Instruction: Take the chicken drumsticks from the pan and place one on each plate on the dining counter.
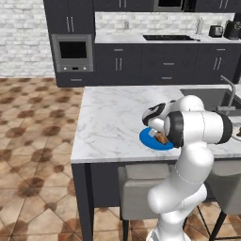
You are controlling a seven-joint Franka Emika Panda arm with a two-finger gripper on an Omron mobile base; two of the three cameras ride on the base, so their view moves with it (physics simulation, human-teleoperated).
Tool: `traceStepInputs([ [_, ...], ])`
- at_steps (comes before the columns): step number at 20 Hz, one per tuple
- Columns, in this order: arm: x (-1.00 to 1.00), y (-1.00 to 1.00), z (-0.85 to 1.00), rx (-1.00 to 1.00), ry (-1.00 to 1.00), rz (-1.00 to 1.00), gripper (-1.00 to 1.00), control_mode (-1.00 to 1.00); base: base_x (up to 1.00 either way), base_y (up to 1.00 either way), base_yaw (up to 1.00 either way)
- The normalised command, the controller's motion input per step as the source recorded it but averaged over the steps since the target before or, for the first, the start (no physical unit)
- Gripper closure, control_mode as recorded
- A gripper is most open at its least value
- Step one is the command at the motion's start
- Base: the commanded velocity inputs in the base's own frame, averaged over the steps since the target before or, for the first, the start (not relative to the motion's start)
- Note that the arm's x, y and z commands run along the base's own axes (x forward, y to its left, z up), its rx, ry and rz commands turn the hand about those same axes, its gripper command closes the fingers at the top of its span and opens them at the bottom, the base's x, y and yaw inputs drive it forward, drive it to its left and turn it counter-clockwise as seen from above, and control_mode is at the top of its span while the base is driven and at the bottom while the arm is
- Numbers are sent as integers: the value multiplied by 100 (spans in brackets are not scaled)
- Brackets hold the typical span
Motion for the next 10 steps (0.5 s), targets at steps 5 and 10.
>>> traceStepInputs([
  [5,6,0,-2,2,0,0,100,-100,0,0,0],
  [10,3,0,-8,1,0,0,100,-100,0,0,0],
])
